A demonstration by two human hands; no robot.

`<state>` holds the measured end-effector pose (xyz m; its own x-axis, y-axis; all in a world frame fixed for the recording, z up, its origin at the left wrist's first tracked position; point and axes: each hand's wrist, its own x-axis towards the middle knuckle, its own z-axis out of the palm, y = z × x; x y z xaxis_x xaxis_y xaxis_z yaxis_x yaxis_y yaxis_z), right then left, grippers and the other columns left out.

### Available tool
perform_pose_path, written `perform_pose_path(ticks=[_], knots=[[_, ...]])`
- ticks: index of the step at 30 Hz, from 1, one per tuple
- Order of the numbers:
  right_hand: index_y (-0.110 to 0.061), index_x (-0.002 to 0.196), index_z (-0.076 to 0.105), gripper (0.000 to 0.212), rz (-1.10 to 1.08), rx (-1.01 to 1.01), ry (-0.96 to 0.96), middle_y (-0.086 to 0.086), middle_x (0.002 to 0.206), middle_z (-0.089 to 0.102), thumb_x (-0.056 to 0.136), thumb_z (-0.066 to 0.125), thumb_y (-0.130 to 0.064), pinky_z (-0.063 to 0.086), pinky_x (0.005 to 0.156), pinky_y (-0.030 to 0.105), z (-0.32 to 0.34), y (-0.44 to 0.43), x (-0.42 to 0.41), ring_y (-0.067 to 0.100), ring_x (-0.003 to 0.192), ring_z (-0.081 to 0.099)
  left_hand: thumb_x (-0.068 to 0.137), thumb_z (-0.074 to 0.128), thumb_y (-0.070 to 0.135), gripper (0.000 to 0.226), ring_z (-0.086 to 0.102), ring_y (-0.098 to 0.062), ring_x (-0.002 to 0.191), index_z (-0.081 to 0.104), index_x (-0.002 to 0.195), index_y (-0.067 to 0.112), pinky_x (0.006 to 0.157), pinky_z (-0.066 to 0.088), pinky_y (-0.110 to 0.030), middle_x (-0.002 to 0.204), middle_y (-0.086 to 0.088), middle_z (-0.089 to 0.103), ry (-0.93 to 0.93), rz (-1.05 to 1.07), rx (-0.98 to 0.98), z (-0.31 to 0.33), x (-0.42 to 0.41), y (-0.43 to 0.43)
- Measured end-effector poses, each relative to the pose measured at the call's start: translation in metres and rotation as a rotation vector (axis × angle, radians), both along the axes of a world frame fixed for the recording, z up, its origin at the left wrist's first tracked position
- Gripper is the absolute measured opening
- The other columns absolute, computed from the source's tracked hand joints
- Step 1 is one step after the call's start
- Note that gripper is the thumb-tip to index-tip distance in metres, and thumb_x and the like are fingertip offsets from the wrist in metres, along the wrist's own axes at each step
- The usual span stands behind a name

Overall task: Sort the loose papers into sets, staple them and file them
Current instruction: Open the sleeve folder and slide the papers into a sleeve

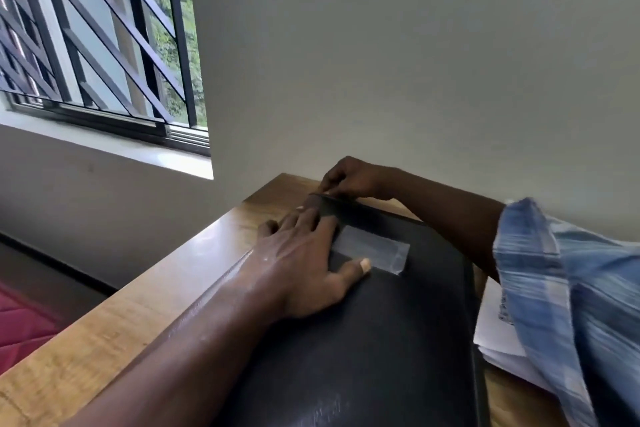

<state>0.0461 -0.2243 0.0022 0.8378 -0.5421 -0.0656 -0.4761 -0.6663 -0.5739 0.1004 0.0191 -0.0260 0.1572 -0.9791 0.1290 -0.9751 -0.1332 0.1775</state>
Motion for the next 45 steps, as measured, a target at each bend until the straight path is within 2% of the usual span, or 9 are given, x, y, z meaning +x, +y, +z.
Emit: perform_pose_path(ticks=[6, 14, 16, 18, 21, 27, 32, 40, 45], knots=[[-0.009, 0.108, 0.074, 0.018, 0.111, 0.322, 0.034, -0.002, 0.088, 0.077, 0.097, 0.063, -0.001, 0.052, 0.058, 0.018, -0.001, -0.026, 0.006, 0.006, 0.069, 0.068, 0.079, 0.016, 0.088, 0.089, 0.019, -0.020, 0.155, 0.025, 0.152, 0.038, 0.121, 0.021, -0.057, 0.165, 0.003, 0.026, -0.010, -0.005, 0.025, 0.000, -0.001, -0.003], [-0.014, 0.106, 0.077, 0.017, 0.131, 0.212, 0.078, 0.003, 0.082, 0.071, 0.098, 0.064, -0.005, 0.041, 0.047, 0.016, -0.005, -0.034, 0.018, 0.008, 0.055, 0.048, 0.087, 0.022, 0.087, 0.087, 0.000, -0.019, 0.160, 0.012, 0.160, 0.041, 0.124, 0.015, -0.060, 0.174, 0.005, 0.003, -0.014, 0.021, 0.073, -0.002, 0.000, -0.010], [-0.011, 0.110, 0.076, 0.017, 0.147, 0.185, 0.085, 0.013, 0.092, 0.072, 0.098, 0.065, -0.005, 0.044, 0.051, 0.019, -0.004, -0.031, 0.017, 0.013, 0.061, 0.053, 0.086, 0.023, 0.089, 0.086, -0.002, -0.016, 0.160, 0.011, 0.159, 0.044, 0.124, 0.016, -0.061, 0.174, 0.009, 0.000, 0.017, 0.046, 0.088, -0.001, 0.002, -0.011], [-0.009, 0.112, 0.076, 0.019, 0.160, 0.184, 0.058, 0.023, 0.107, 0.074, 0.096, 0.067, -0.004, 0.054, 0.067, 0.030, -0.006, -0.029, 0.011, 0.024, 0.078, 0.063, 0.085, 0.023, 0.091, 0.088, -0.005, -0.012, 0.160, 0.011, 0.160, 0.046, 0.123, 0.017, -0.061, 0.173, 0.012, -0.003, 0.034, 0.068, 0.103, 0.000, 0.004, -0.011], [-0.007, 0.113, 0.077, 0.021, 0.145, 0.171, -0.013, 0.015, 0.114, 0.076, 0.096, 0.066, -0.001, 0.059, 0.087, 0.033, -0.012, -0.031, -0.014, 0.019, 0.094, 0.071, 0.082, 0.020, 0.094, 0.092, -0.008, -0.008, 0.159, 0.008, 0.161, 0.048, 0.123, 0.017, -0.061, 0.172, 0.018, -0.007, 0.045, 0.087, 0.116, -0.001, 0.006, -0.013], [-0.012, 0.110, 0.077, 0.022, 0.130, 0.179, -0.048, 0.010, 0.115, 0.077, 0.099, 0.062, -0.001, 0.057, 0.099, 0.038, -0.016, -0.040, -0.088, 0.021, 0.106, 0.072, 0.080, 0.020, 0.096, 0.094, -0.011, -0.004, 0.157, 0.002, 0.161, 0.051, 0.124, 0.014, -0.062, 0.170, 0.023, -0.011, 0.064, 0.122, 0.140, -0.002, 0.008, -0.016], [-0.007, 0.115, 0.076, 0.021, 0.114, 0.188, -0.104, 0.013, 0.116, 0.076, 0.099, 0.062, -0.003, 0.057, 0.097, 0.038, -0.020, -0.038, -0.132, 0.031, 0.110, 0.071, 0.081, 0.020, 0.096, 0.091, -0.012, -0.003, 0.157, 0.001, 0.160, 0.054, 0.124, 0.013, -0.064, 0.169, 0.027, -0.011, 0.070, 0.116, 0.146, -0.004, 0.010, -0.017], [-0.007, 0.108, 0.078, 0.018, 0.048, 0.195, -0.107, 0.012, 0.110, 0.077, 0.096, 0.066, 0.000, 0.057, 0.085, 0.027, -0.016, -0.023, -0.184, 0.024, 0.101, 0.072, 0.081, 0.018, 0.095, 0.091, -0.012, -0.004, 0.157, 0.000, 0.160, 0.054, 0.125, 0.011, -0.063, 0.168, 0.028, -0.012, 0.060, 0.130, 0.155, -0.005, 0.011, -0.020], [-0.009, 0.102, 0.080, 0.016, -0.048, 0.124, -0.219, 0.014, 0.099, 0.078, 0.089, 0.075, -0.016, 0.053, 0.078, 0.023, -0.025, 0.003, -0.213, 0.013, 0.088, 0.069, 0.079, 0.015, 0.097, 0.093, -0.002, -0.011, 0.159, 0.001, 0.160, 0.054, 0.122, 0.016, -0.066, 0.169, 0.027, -0.010, 0.048, 0.175, 0.147, -0.005, 0.019, -0.027]])
